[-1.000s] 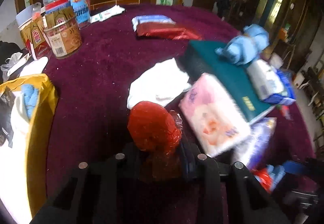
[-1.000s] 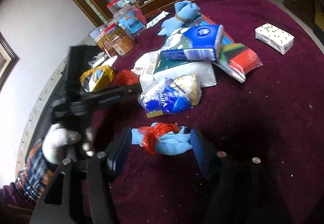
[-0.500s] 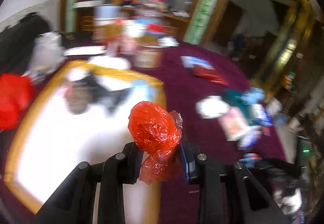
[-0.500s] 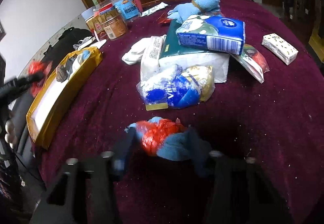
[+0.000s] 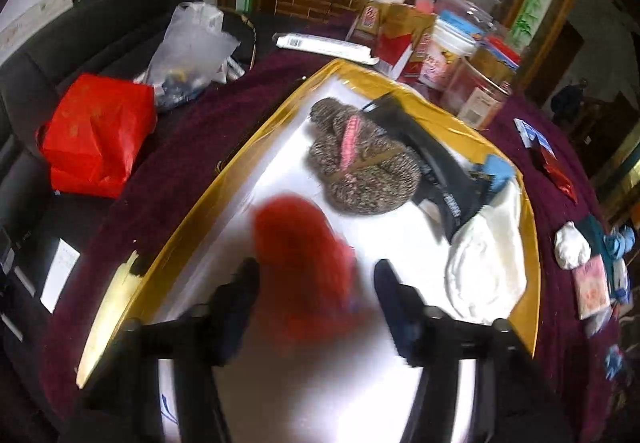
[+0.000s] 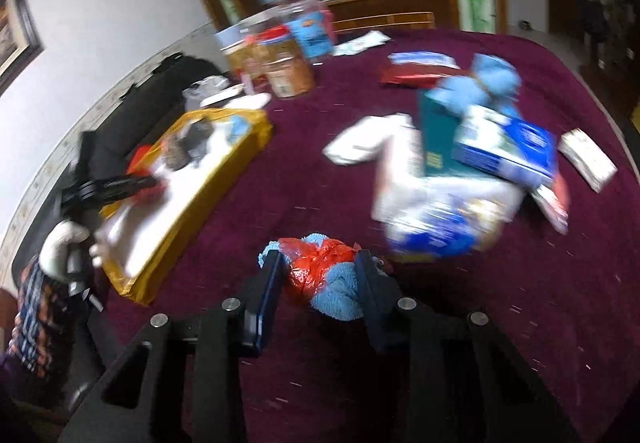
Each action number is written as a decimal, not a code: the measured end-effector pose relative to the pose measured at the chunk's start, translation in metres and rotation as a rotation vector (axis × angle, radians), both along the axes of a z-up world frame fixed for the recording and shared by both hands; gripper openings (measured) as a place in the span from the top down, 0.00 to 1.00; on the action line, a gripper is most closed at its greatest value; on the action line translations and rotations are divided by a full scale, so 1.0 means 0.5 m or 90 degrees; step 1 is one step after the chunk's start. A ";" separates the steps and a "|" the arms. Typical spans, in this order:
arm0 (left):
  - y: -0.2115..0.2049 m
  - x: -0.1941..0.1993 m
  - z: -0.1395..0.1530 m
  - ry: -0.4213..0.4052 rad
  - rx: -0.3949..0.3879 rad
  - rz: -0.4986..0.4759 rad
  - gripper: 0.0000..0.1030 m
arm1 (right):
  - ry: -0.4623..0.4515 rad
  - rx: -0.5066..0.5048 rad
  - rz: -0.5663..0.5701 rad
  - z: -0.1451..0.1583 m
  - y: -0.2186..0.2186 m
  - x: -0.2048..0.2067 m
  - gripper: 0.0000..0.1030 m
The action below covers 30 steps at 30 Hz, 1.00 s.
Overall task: Organize soft objects
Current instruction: 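Release red bag into tray with left gripper while right gripper releases blue towel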
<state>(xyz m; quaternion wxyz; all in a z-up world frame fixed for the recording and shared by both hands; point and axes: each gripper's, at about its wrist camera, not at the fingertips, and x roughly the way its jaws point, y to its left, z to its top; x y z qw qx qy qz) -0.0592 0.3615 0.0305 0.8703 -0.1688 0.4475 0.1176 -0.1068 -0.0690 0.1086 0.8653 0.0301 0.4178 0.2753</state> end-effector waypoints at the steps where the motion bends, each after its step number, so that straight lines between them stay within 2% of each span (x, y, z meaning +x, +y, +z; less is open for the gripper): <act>1: 0.005 0.001 0.000 -0.002 -0.010 -0.002 0.37 | 0.001 0.000 0.016 0.005 0.023 0.001 0.65; 4: 0.014 -0.022 0.014 -0.027 -0.033 -0.002 0.30 | 0.005 0.002 0.072 0.020 0.105 0.010 0.65; 9: 0.032 -0.093 0.045 -0.101 -0.095 0.009 0.30 | -0.007 -0.020 0.175 0.037 0.284 0.029 0.65; 12: 0.043 -0.136 0.061 -0.137 -0.107 0.015 0.27 | 0.010 -0.030 0.222 0.027 0.388 0.051 0.65; 14: 0.051 -0.151 0.064 -0.144 -0.110 0.022 0.26 | 0.019 -0.046 0.244 0.012 0.454 0.068 0.64; 18: 0.072 -0.167 0.060 -0.145 -0.122 0.031 0.26 | 0.001 -0.095 0.251 -0.012 0.555 0.094 0.64; 21: 0.077 -0.175 0.057 -0.150 -0.132 0.033 0.26 | 0.004 -0.108 0.233 -0.028 0.597 0.125 0.61; 25: 0.072 -0.183 0.060 -0.159 -0.137 0.035 0.25 | -0.001 -0.103 0.201 -0.033 0.626 0.167 0.42; 30: 0.043 -0.188 0.072 -0.169 -0.144 0.018 0.24 | -0.025 -0.045 0.171 0.021 0.575 0.174 0.42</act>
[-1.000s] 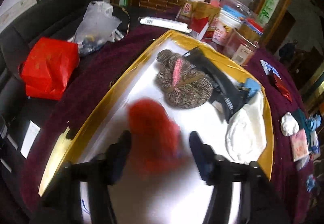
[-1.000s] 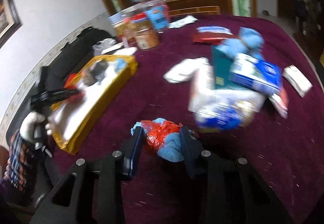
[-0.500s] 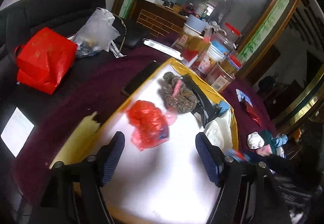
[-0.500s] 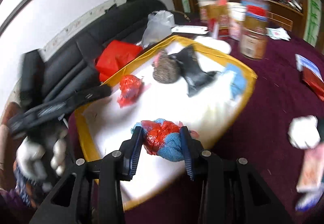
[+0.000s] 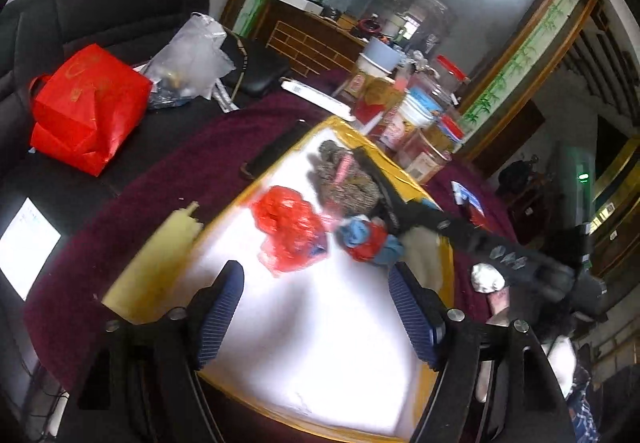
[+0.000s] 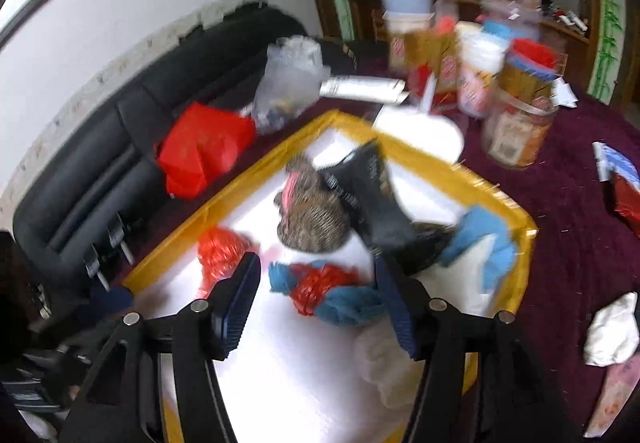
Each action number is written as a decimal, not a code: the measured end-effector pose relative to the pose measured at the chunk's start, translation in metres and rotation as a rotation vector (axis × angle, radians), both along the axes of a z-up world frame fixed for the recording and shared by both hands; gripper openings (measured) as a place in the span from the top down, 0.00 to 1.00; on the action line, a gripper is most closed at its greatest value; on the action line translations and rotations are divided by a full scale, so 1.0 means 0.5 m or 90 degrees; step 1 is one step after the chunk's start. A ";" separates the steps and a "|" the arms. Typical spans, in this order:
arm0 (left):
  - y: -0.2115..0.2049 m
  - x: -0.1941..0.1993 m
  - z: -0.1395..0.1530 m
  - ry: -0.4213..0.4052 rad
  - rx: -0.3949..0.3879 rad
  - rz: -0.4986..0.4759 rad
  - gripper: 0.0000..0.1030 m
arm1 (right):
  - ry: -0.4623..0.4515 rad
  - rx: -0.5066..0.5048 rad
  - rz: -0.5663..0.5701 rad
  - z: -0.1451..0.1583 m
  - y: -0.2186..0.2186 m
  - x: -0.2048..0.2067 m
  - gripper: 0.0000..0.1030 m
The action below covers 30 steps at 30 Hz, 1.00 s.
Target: Organize soft objects
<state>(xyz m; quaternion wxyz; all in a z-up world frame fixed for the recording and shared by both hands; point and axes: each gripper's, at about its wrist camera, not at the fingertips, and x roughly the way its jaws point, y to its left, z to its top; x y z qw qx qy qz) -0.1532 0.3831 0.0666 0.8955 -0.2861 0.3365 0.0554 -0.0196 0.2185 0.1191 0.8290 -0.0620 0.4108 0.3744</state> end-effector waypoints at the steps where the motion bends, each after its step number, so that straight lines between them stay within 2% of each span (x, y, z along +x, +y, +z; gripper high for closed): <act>1: -0.013 0.001 0.005 -0.003 0.003 -0.007 0.23 | -0.007 0.015 -0.007 0.020 -0.027 -0.005 0.41; 3: -0.036 0.002 0.012 -0.010 0.004 -0.022 0.22 | -0.020 0.039 -0.016 0.047 -0.078 -0.019 0.35; 6: -0.083 0.008 0.019 -0.016 0.020 -0.053 0.20 | -0.047 0.076 -0.055 0.083 -0.204 -0.049 0.31; 11: -0.169 0.048 0.028 -0.030 0.085 -0.096 0.20 | -0.050 0.096 -0.162 0.079 -0.419 -0.067 0.29; 14: -0.206 0.091 0.056 -0.068 0.174 -0.095 0.19 | -0.032 0.095 -0.213 0.052 -0.514 -0.078 0.29; 15: -0.223 0.112 0.061 -0.080 0.239 -0.089 0.17 | -0.030 0.095 -0.228 0.042 -0.543 -0.084 0.29; 17: -0.251 0.148 0.048 -0.065 0.326 -0.090 0.14 | -0.024 0.105 -0.247 0.031 -0.587 -0.096 0.29; 18: -0.261 0.167 0.034 -0.045 0.341 -0.106 0.14 | -0.021 0.112 -0.254 0.025 -0.605 -0.102 0.29; 20: -0.275 0.196 0.006 0.006 0.329 -0.140 0.14 | -0.019 0.127 -0.271 0.013 -0.647 -0.116 0.29; 23: -0.308 0.246 -0.048 0.108 0.294 -0.205 0.13 | -0.011 0.141 -0.290 -0.007 -0.694 -0.129 0.29; 24: -0.316 0.252 -0.055 0.121 0.272 -0.210 0.12 | -0.007 0.145 -0.295 -0.012 -0.704 -0.131 0.29; 27: -0.330 0.260 -0.072 0.164 0.269 -0.199 0.12 | 0.002 0.164 -0.310 -0.022 -0.740 -0.139 0.29; 30: -0.328 0.251 -0.086 0.182 0.199 -0.202 0.12 | -0.005 0.179 -0.322 -0.021 -0.775 -0.155 0.29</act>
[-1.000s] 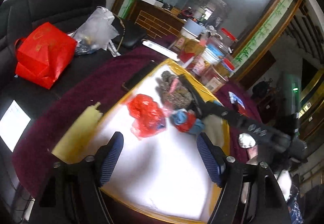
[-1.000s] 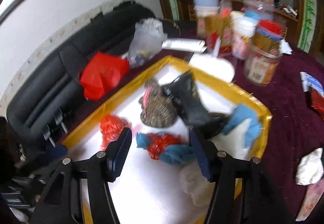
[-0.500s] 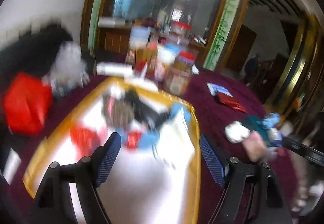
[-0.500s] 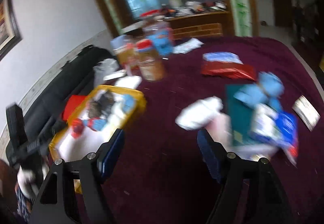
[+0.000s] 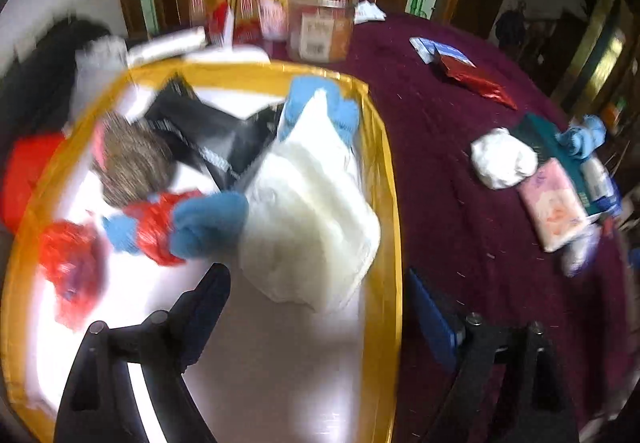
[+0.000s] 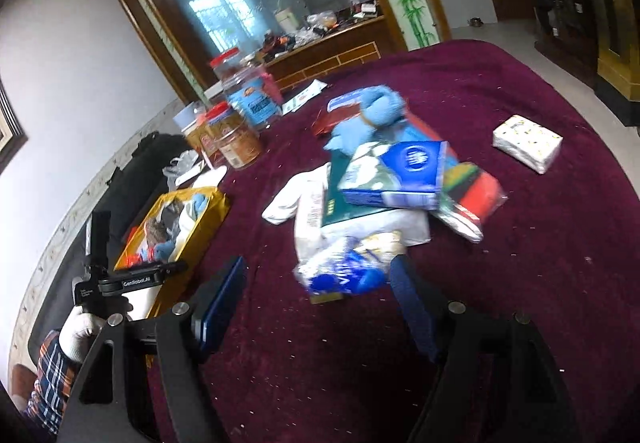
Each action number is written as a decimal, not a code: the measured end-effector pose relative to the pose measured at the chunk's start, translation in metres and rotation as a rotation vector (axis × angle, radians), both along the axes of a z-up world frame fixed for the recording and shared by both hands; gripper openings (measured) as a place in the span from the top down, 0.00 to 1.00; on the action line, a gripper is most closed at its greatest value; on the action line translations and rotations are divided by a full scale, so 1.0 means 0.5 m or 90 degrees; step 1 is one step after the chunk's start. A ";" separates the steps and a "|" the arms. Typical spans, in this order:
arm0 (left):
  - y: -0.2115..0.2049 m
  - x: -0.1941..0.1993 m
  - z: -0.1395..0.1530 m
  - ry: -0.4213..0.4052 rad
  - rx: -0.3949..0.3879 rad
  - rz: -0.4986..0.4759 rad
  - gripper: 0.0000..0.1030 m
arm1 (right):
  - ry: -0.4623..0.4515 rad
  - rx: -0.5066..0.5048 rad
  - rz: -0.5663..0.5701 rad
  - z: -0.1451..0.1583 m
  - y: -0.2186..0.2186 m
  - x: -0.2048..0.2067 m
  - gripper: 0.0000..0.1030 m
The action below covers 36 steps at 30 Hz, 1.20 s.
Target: Organize soft objects
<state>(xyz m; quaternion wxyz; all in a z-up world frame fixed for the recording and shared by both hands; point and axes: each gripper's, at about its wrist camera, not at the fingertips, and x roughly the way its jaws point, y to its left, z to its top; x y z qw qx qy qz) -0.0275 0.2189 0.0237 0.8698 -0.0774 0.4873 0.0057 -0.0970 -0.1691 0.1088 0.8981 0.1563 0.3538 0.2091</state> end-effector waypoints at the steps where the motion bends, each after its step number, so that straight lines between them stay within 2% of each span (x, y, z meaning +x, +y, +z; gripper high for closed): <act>1: -0.008 -0.008 -0.005 0.007 -0.007 -0.003 0.12 | -0.001 0.003 -0.003 0.000 -0.009 -0.001 0.29; 3: -0.027 -0.031 0.006 -0.022 0.023 -0.005 0.12 | -0.002 0.009 -0.009 0.000 -0.026 -0.004 0.29; 6: -0.037 -0.050 0.029 -0.063 0.026 -0.016 0.12 | 0.001 0.010 -0.018 -0.004 -0.053 -0.012 0.29; 9: -0.039 -0.073 0.082 -0.130 0.034 -0.006 0.12 | 0.003 -0.002 -0.032 -0.008 -0.078 -0.023 0.29; 12: -0.046 -0.101 0.142 -0.201 0.003 -0.014 0.12 | 0.006 -0.011 -0.052 -0.014 -0.104 -0.022 0.29; 14: -0.076 -0.132 0.182 -0.254 -0.032 -0.041 0.03 | 0.012 -0.005 -0.063 -0.020 -0.118 -0.015 0.29; 16: -0.120 -0.152 0.192 -0.272 -0.056 -0.075 0.00 | 0.018 0.006 -0.066 -0.020 -0.125 0.003 0.29; 17: -0.142 -0.152 0.187 -0.262 -0.065 -0.096 0.00 | 0.016 0.009 -0.066 -0.017 -0.123 0.012 0.29; 19: -0.204 -0.136 0.152 -0.202 -0.072 -0.135 0.00 | 0.011 0.008 -0.066 -0.005 -0.116 0.043 0.29; 21: -0.254 -0.125 0.116 -0.165 -0.069 -0.168 0.00 | 0.005 0.018 -0.072 0.008 -0.116 0.075 0.29; 26: -0.309 -0.089 0.046 -0.104 -0.052 -0.164 0.00 | 0.012 0.021 -0.070 0.031 -0.104 0.208 0.29; 29: -0.306 -0.074 0.010 -0.066 -0.053 -0.145 0.01 | 0.065 0.008 -0.007 0.009 -0.070 0.265 0.28; 31: -0.305 -0.069 -0.014 -0.038 -0.064 -0.142 0.01 | 0.114 0.025 0.082 -0.012 -0.039 0.269 0.28; 32: -0.305 -0.072 -0.017 -0.041 -0.064 -0.144 0.01 | 0.133 0.035 0.137 -0.020 -0.021 0.257 0.28; 34: -0.310 -0.075 -0.019 -0.047 -0.057 -0.147 0.01 | 0.129 0.029 0.218 -0.018 0.005 0.214 0.28; 36: -0.312 -0.077 -0.020 -0.052 -0.057 -0.142 0.01 | 0.103 -0.011 0.207 -0.008 0.012 0.183 0.28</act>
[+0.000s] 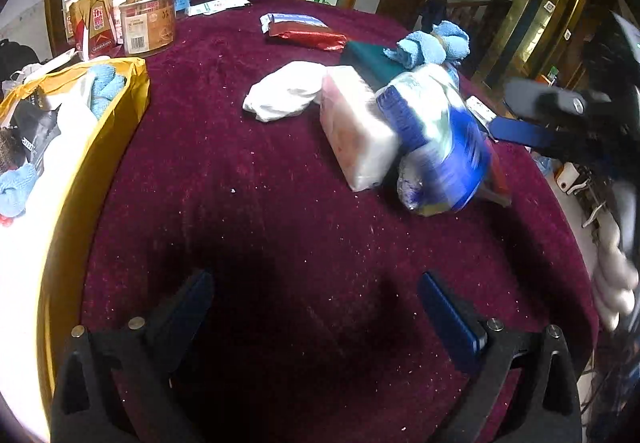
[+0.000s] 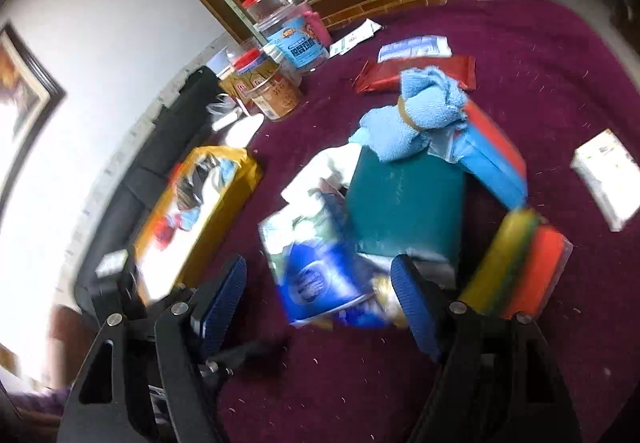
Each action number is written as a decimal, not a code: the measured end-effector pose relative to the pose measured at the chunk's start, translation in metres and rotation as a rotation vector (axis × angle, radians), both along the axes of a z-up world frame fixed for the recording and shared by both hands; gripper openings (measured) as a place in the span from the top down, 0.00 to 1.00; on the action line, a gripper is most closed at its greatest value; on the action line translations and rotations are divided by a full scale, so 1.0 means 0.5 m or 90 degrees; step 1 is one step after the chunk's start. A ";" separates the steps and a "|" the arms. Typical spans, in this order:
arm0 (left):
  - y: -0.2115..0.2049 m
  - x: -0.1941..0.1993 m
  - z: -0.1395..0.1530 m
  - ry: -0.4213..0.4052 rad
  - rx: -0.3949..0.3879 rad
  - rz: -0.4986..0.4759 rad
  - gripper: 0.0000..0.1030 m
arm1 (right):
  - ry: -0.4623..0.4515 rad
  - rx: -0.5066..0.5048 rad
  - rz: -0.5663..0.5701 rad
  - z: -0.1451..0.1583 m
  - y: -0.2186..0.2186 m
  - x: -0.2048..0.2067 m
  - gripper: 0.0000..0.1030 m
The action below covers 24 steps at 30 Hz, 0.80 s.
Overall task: Organize soft objects
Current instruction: 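Grasp the blue-and-white tissue pack with the right gripper and lift it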
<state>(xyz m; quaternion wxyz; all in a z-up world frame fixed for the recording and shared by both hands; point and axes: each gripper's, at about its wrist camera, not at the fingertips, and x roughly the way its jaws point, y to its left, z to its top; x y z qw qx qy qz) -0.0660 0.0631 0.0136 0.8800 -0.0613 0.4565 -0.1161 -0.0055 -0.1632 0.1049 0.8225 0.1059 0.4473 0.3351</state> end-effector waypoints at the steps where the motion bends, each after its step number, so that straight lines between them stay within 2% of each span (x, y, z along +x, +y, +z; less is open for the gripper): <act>1: -0.001 -0.002 -0.001 -0.002 0.000 0.002 0.01 | -0.025 -0.037 -0.025 0.007 0.003 -0.015 0.28; 3: -0.002 -0.003 -0.004 -0.005 -0.004 0.002 0.01 | -0.066 -0.093 -0.054 0.013 0.016 -0.033 0.28; 7: 0.013 -0.005 -0.003 -0.010 -0.035 0.002 0.01 | -0.100 -0.121 -0.059 0.012 0.051 -0.058 0.28; 10: 0.012 -0.002 -0.005 -0.011 -0.038 0.000 0.01 | -0.116 -0.149 -0.078 0.004 0.065 -0.095 0.28; 13: 0.015 -0.002 -0.004 -0.012 -0.042 -0.003 0.01 | -0.103 -0.129 -0.084 -0.012 0.058 -0.128 0.28; 17: 0.028 -0.005 -0.004 -0.019 -0.078 -0.001 0.01 | -0.074 -0.101 -0.096 -0.031 0.031 -0.165 0.28; 20: 0.034 -0.011 -0.002 -0.021 -0.110 -0.009 0.01 | -0.064 -0.105 -0.109 -0.043 0.014 -0.177 0.28; 22: 0.029 -0.021 0.004 -0.018 -0.130 -0.041 0.01 | -0.065 -0.105 -0.136 -0.047 -0.008 -0.182 0.28; 24: 0.011 -0.042 0.019 -0.035 -0.118 -0.075 0.01 | -0.057 -0.086 -0.164 -0.049 -0.040 -0.183 0.28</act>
